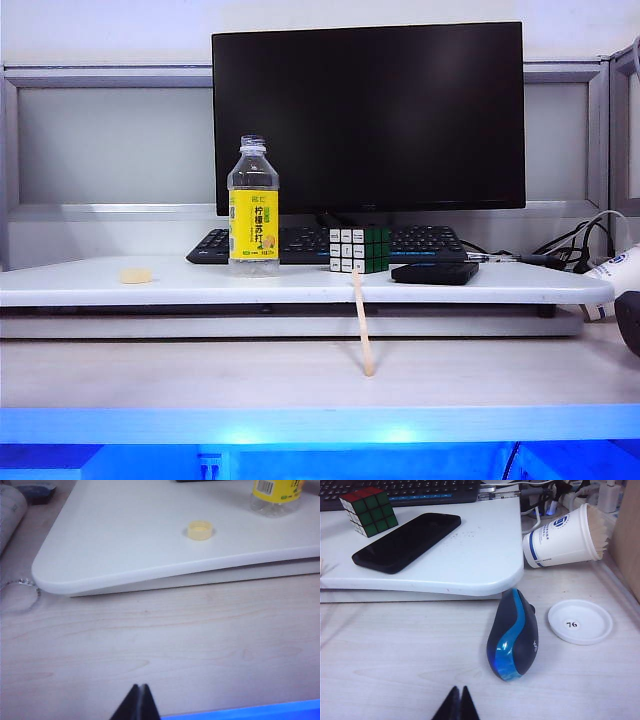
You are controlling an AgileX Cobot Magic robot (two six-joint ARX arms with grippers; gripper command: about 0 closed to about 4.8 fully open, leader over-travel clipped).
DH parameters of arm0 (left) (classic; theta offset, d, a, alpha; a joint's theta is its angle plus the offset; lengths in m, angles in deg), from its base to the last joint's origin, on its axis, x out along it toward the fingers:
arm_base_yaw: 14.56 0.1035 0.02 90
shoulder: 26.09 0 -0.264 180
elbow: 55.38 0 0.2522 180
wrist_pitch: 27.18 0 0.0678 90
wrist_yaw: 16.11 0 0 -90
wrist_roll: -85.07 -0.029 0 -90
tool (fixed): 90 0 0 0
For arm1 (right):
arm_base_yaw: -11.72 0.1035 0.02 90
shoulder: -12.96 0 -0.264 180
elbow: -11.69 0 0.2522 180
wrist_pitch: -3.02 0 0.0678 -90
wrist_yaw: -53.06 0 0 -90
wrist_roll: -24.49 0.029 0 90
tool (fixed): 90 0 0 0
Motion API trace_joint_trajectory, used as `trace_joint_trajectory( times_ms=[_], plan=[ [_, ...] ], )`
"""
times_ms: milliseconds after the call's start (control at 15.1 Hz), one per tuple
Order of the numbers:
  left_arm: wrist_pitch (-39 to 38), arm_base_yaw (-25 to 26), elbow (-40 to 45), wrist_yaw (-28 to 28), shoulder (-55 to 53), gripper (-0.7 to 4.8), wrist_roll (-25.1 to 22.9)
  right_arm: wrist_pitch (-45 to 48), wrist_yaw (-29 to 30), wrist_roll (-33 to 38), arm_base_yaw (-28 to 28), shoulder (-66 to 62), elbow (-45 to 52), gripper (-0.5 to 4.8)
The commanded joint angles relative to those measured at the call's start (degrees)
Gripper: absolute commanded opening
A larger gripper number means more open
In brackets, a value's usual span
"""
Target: Grab a stick from the table and stick it in a plastic bottle.
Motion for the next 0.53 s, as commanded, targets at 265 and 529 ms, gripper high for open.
trace_joint_trajectory(
  times_ms=[265, 529],
  plan=[
    [-0.28, 0.04, 0.04, -2.14, 0.0, -0.06, 0.42, -0.09, -0.2, -0.07, 0.04, -0.04, 0.22, -0.04],
    [-0.24, 0.02, 0.04, -1.97, 0.0, -0.06, 0.87, -0.04, -0.17, -0.04, 0.04, -0.04, 0.22, -0.04]
  ],
)
